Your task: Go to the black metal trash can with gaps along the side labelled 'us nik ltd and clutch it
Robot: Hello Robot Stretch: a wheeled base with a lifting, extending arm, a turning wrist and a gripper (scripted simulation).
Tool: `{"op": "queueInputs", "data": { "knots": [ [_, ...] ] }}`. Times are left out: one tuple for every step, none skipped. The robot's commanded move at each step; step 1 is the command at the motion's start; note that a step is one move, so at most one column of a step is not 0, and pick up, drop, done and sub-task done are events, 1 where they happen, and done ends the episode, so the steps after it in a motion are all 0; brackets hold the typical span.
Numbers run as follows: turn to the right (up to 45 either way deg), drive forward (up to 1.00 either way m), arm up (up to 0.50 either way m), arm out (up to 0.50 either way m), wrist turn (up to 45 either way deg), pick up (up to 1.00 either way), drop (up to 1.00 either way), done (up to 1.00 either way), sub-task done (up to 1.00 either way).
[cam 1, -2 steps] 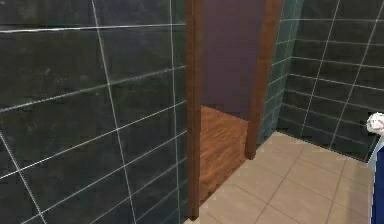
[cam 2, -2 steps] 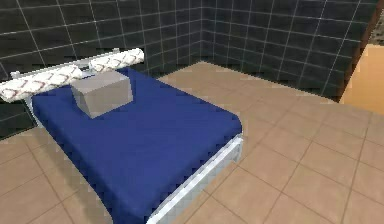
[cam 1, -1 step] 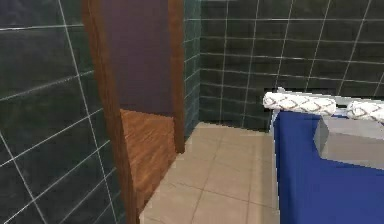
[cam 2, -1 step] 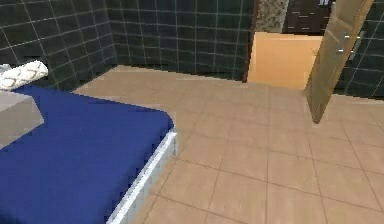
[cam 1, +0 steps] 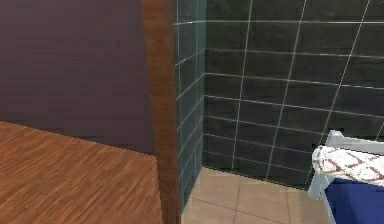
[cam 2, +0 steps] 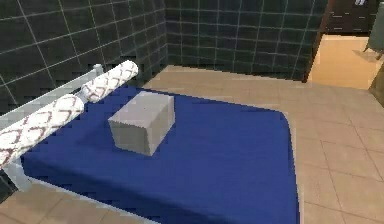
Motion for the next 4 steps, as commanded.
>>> {"op": "queueInputs", "data": {
  "knots": [
    [12.0, 0.0, 0.0, 0.0, 0.0, 0.0, 0.0, 0.0, 0.0],
    [0.0, 0.2, 0.0, 0.0, 0.0, 0.0, 0.0, 0.0, 0.0],
    [-45.0, 0.0, 0.0, 0.0, 0.0, 0.0, 0.0, 0.0, 0.0],
    [-15.0, 0.0, 0.0, 0.0, 0.0, 0.0, 0.0, 0.0, 0.0]
  ]
}}
